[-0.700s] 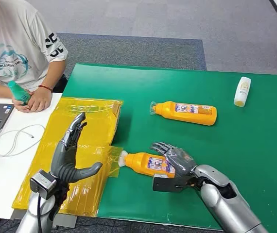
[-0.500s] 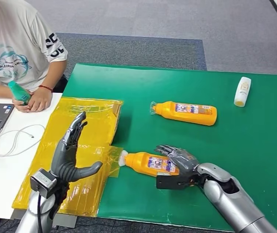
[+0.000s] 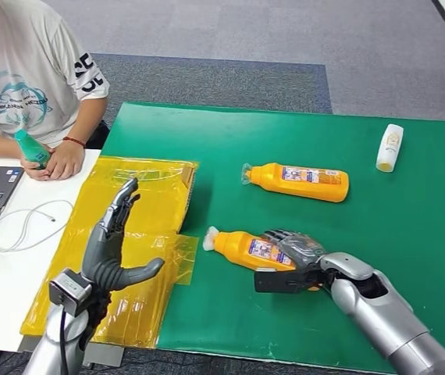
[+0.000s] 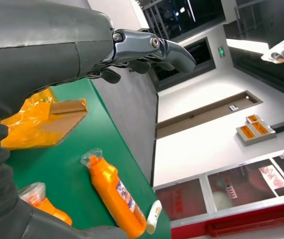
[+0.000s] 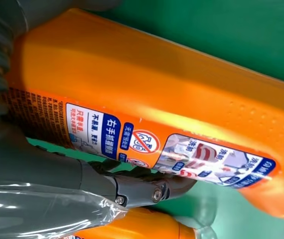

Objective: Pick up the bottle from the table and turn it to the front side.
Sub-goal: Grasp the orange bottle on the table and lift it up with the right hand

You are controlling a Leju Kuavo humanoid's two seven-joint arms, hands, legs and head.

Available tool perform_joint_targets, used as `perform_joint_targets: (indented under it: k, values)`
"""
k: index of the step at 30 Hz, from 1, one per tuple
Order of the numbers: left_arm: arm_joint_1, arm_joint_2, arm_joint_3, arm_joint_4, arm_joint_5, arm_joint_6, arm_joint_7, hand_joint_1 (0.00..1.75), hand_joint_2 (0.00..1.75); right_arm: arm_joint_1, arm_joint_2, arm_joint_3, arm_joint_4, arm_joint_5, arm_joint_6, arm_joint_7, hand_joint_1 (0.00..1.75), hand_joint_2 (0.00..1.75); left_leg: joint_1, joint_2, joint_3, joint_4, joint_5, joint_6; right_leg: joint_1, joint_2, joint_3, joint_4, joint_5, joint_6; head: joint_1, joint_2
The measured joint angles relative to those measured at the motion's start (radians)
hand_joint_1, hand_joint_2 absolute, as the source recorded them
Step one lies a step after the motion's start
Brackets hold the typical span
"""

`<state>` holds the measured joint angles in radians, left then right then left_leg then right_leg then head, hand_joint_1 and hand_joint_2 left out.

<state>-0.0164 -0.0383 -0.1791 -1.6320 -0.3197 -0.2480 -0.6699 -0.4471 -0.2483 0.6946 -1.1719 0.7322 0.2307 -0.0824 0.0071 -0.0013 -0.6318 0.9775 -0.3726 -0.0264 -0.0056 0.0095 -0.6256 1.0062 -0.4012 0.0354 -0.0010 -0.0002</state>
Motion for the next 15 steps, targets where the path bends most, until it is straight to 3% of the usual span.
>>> perform_joint_targets:
  k: [8,15]
  values:
    - [-0.015,0.004,0.000,0.004,0.000,0.000,0.000,0.00,1.75,-0.036,-0.011,0.028,0.023,-0.013,0.043,-0.001,0.00,1.75,0.000,0.000,0.000,0.000,0.000,0.000,0.000,0.000,0.000,0.000,0.000,0.000,0.000,0.000]
    - [-0.032,0.012,0.000,0.008,0.003,0.002,-0.002,0.00,1.75,-0.098,-0.064,0.072,0.047,-0.072,0.136,-0.009,0.00,1.75,-0.001,0.000,0.000,0.000,0.001,0.001,-0.001,0.000,0.000,0.000,0.001,0.002,0.000,0.000]
